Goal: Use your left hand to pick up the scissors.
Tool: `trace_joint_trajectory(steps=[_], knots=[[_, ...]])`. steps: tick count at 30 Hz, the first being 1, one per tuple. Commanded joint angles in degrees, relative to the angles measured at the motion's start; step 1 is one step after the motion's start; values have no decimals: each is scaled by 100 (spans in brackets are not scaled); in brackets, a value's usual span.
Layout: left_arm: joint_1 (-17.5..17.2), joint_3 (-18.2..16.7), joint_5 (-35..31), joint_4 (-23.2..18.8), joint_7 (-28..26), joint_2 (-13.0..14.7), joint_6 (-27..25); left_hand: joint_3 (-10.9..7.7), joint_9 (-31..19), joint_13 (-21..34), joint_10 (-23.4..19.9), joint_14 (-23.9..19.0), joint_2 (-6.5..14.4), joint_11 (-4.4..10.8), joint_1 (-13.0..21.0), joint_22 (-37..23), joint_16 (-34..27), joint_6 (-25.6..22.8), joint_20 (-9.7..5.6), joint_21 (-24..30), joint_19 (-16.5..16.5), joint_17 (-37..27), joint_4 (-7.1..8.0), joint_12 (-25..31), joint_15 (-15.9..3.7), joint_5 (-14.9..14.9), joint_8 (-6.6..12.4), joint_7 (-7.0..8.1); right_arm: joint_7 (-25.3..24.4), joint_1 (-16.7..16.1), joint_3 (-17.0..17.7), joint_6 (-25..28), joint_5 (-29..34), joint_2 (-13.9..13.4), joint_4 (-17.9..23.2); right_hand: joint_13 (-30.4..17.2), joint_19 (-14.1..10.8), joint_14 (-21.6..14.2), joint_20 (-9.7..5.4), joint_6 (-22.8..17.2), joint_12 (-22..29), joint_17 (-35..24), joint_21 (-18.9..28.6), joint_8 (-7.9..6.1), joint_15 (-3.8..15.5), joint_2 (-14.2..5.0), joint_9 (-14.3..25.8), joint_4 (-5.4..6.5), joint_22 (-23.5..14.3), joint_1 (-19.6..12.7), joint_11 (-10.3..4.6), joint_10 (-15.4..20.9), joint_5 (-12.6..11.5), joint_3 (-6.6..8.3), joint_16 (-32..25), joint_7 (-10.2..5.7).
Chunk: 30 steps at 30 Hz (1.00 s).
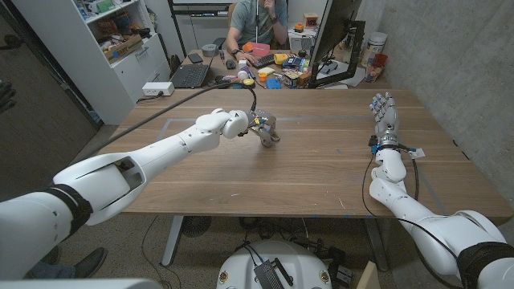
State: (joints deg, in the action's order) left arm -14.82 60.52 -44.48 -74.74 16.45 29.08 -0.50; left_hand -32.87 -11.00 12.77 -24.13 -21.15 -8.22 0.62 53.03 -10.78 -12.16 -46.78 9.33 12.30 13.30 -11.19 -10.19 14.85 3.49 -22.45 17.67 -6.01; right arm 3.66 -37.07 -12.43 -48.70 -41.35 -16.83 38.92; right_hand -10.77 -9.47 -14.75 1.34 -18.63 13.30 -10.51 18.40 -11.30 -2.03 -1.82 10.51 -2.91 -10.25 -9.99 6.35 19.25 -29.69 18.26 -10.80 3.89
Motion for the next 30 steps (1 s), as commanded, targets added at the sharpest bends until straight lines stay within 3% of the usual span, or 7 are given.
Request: trace_joint_trajectory(steps=[1, 10, 19, 22, 25, 27, 30], knots=[[-5, 142, -25, -144, 544, -113, -522, -64, -20, 7, 40, -3, -14, -59, 104, -16, 0, 194, 2, 11, -7, -5, 12, -20, 46, 51, -109, -10, 42, 0, 38, -51, -61, 30, -64, -28, -8, -37, 47, 2, -7, -14, -37, -5, -8, 6, 20, 3, -27, 25, -37, 34, -26, -29, -34, -33], [-34, 208, 29, -198, 790, -255, -984, -6, -12, 2, 308, 354, -96, -287, 14, -24, 113, 466, 123, -115, -427, -22, 100, -164, 235, 178, -322, -379, 63, -7, 63, -55, -99, 39, -85, -28, -9, -39, 59, 8, -13, -15, -48, -2, -13, 3, 20, 3, -28, 28, -43, 25, -32, -33, -32, -37], [-230, 462, -723, -542, 251, -223, -1667, -27, -13, 0, 313, 412, -42, -342, 36, -31, 96, 397, 160, -110, -543, -30, 96, -176, 307, 214, -336, -400, 145, 84, 84, -151, -128, 93, -260, -28, -6, -43, 72, 8, -18, -17, -62, -2, -20, -2, 20, 2, -28, 31, -36, 19, -38, -36, -31, -37], [-618, 362, -1045, -620, -889, -261, -2087, -229, -24, -4, 32, 193, 90, -287, 389, -35, -6, -117, 128, -37, -512, -29, 13, -88, 272, 294, -197, -381, 47, 34, 86, -144, -94, 48, -147, -28, -5, -42, 76, 9, -18, -17, -68, -1, -23, -4, 20, 1, -29, 31, -35, 21, -40, -37, -30, -37], [-903, 71, -760, -577, -1647, -377, -2134, -566, -118, 5, -643, -305, 74, -138, 971, -37, -98, -1573, 63, 78, -295, -5, -13, 108, 152, 617, 308, -289, -41, -13, 92, -128, -70, 11, -37, -29, -5, -43, 76, 9, -19, -17, -71, -1, -23, -5, 21, 1, -29, 32, -40, 21, -42, -39, -30, -37], [-818, 133, -733, -650, -1282, -367, -2176, -944, -330, -23, -1345, -785, 98, 62, 1341, -55, -150, -2938, 22, 161, -103, 5, 18, 262, 33, 1022, 943, -356, -87, -28, 96, -130, -55, -6, 7, -29, -6, -46, 78, 8, -19, -17, -75, -2, -24, -5, 21, 0, -29, 32, -43, 22, -43, -40, -30, -37], [-818, 103, -617, -682, -1251, -353, -2157, -1078, -439, -46, -1660, -1020, 17, 120, 1422, -51, -178, -3174, -9, 177, -46, 18, -6, 323, -86, 1136, 1141, -476, -144, -45, 110, -143, -43, -22, 62, -29, -7, -44, 81, 2, -20, -18, -80, -4, -18, -6, 21, -1, -29, 34, -54, 21, -46, -42, -28, -40]])
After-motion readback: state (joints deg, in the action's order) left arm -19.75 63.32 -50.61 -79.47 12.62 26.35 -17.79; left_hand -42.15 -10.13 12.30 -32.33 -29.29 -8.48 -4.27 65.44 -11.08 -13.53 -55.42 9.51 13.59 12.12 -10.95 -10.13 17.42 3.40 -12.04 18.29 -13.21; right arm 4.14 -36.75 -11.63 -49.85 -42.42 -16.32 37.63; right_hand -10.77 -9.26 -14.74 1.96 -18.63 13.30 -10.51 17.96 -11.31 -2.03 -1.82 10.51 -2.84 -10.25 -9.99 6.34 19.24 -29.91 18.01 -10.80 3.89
